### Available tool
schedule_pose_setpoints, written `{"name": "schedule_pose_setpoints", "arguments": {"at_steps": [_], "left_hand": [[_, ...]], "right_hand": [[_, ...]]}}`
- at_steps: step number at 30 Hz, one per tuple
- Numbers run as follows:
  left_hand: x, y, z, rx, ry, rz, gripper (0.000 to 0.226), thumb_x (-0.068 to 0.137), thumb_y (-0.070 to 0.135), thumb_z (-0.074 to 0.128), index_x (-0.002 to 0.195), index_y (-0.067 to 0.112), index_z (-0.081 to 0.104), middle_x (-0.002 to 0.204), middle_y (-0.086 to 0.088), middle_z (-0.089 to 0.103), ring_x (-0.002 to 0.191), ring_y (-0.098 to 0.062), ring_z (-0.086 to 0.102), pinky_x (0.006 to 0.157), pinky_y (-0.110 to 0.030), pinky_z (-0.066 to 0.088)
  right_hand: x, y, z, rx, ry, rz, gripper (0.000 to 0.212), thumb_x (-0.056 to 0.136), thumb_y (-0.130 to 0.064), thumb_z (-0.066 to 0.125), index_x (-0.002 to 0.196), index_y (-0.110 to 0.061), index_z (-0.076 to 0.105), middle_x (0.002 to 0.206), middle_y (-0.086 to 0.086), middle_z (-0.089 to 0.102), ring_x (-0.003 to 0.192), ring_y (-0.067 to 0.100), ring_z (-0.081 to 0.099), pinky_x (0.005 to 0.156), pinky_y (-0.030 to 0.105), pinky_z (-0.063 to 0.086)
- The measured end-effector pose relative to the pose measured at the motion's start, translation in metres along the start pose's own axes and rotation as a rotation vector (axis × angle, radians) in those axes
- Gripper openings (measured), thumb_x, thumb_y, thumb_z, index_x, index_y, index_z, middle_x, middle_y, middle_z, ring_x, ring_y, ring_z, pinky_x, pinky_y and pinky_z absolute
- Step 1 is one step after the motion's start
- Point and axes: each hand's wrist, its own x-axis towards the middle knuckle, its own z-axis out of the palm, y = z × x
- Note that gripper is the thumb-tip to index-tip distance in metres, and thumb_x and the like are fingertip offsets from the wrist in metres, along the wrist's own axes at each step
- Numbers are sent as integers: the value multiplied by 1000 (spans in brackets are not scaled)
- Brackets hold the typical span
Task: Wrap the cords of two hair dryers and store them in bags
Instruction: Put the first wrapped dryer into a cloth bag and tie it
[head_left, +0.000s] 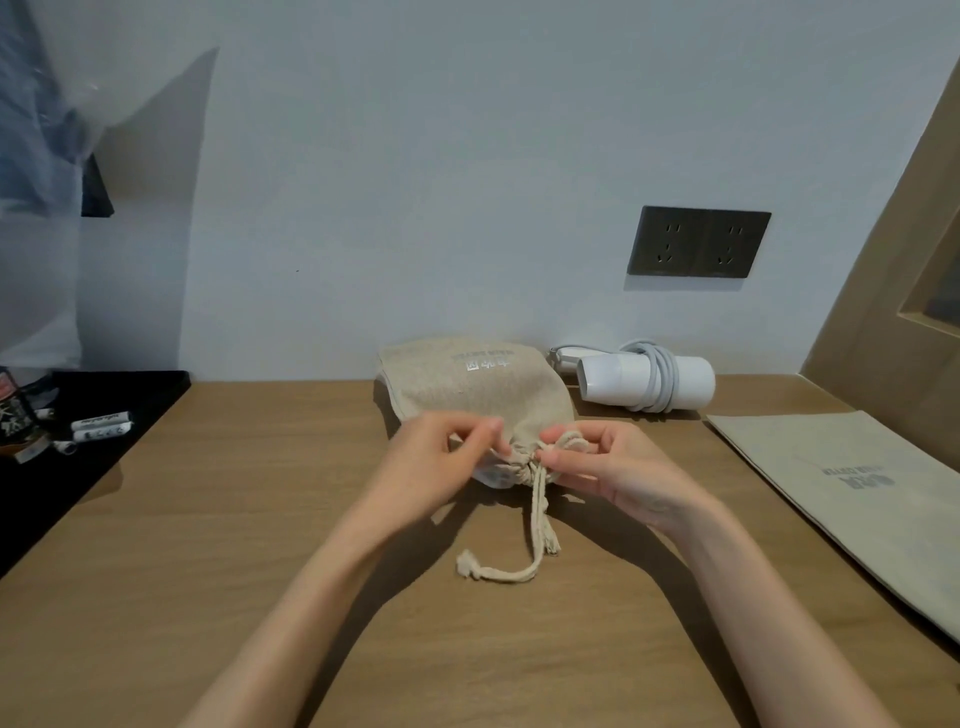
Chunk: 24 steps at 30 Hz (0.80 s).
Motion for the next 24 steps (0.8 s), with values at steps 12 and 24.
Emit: {"name": "schedule_pose_setpoints", "arguments": {"at_steps": [12, 24], "left_hand": [[12, -13, 37, 44, 8, 63, 24, 99, 17, 47, 111, 22, 67, 98, 10, 66, 82, 8, 55, 69, -4, 38], [16, -19, 32, -96, -39, 4, 26, 91, 21, 61, 115, 31, 66, 80, 4, 66, 69, -3, 54, 78, -24, 50]], "right_hand": [[0, 8, -2, -694, 187, -404, 15, 81, -8, 71, 87, -20, 64, 87, -6, 70, 86, 2, 65, 77, 21, 51], [9, 23, 7, -1012, 352, -899, 33, 69, 5, 78, 94, -16, 73, 90, -4, 63, 81, 4, 58, 67, 23, 53]]}}
